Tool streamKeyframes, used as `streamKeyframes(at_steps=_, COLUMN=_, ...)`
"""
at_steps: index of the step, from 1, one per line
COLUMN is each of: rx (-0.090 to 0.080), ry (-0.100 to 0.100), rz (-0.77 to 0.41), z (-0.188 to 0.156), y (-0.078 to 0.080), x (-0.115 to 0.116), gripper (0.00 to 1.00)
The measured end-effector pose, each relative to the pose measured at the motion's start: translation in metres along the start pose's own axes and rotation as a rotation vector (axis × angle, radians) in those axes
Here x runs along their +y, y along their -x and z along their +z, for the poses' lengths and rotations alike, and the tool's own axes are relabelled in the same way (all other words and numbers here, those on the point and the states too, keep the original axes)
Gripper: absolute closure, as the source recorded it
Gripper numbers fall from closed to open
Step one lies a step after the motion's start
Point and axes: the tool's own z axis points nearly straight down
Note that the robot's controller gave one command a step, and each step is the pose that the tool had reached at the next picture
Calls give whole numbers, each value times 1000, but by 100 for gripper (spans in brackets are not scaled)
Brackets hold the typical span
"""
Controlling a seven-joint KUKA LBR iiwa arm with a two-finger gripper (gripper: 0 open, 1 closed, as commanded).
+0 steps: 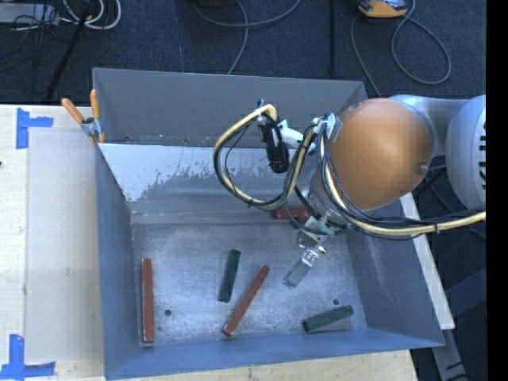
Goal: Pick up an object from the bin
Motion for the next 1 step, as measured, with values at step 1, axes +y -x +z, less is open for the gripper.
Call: streamKeyframes(at_steps=1, rx=-7, ry=6, rz=-568, z=134, y=51, x=-1, gripper=0)
